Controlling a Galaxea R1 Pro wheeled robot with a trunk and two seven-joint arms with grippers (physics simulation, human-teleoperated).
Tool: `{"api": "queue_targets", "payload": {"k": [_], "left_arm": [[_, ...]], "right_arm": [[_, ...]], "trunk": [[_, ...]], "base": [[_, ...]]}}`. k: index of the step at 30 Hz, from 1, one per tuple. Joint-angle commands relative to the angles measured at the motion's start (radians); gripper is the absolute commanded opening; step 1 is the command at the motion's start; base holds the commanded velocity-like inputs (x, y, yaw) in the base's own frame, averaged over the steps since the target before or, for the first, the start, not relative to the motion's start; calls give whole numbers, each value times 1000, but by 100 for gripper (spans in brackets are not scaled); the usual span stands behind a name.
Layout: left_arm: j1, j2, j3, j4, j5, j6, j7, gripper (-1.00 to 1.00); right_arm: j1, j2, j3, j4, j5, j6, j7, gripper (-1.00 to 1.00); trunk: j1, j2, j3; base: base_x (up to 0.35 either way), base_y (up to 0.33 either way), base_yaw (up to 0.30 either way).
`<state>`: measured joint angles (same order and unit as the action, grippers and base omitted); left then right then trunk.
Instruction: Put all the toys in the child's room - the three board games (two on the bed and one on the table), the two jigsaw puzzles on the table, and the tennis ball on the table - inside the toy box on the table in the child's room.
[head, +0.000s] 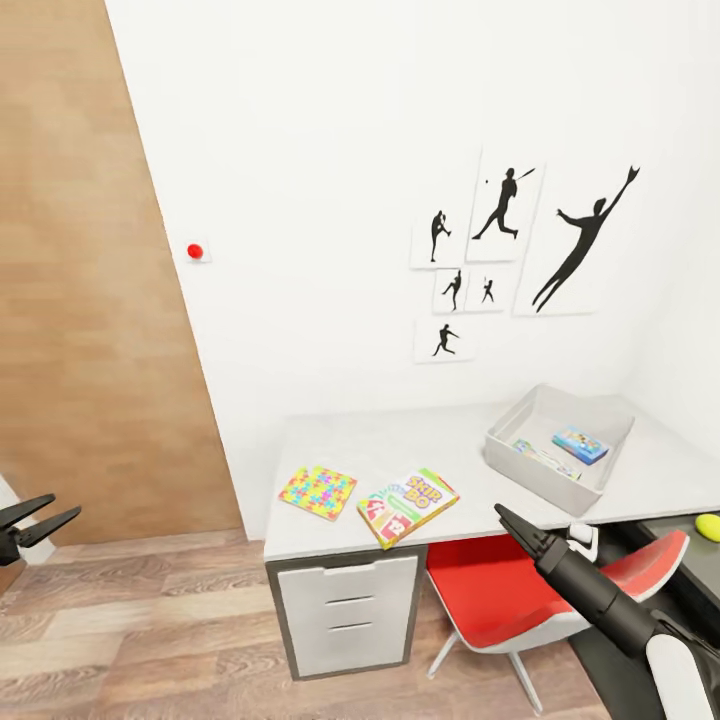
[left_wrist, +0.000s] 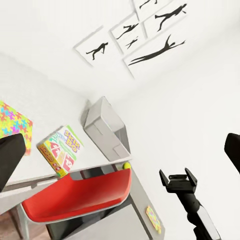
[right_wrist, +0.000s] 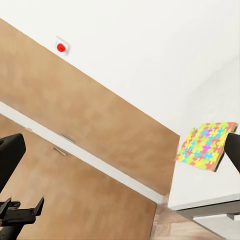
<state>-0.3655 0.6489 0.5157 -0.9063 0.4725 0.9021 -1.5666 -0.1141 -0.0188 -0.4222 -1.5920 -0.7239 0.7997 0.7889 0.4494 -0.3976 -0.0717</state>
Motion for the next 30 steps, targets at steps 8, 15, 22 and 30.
{"api": "queue_targets", "payload": {"k": [8,15,22,30], "left_arm": [[-1,-1,0,0,-1,10,-4,100],[-1,-2,1,0,-2,9,-4,100],[-1,-3,1,0,-2,9,-4,100],[-1,-3,1,0,-2,9,-4,100]], "right_arm": [[-1,0,0,0,-2,6,1,100],[-1,-1,-2,1,-2,7,1,100],[-1,6,-1,0,-2,5,6,100],[-1,9,-2,0,-2,5,9,100]], "trunk": [[1,-2,-15],[1,-2,-26],[1,-2,-32],[1,-2,-33]], "base": [[0,284,118],[10,275,114],[91,228,41],[160,236,6]]}}
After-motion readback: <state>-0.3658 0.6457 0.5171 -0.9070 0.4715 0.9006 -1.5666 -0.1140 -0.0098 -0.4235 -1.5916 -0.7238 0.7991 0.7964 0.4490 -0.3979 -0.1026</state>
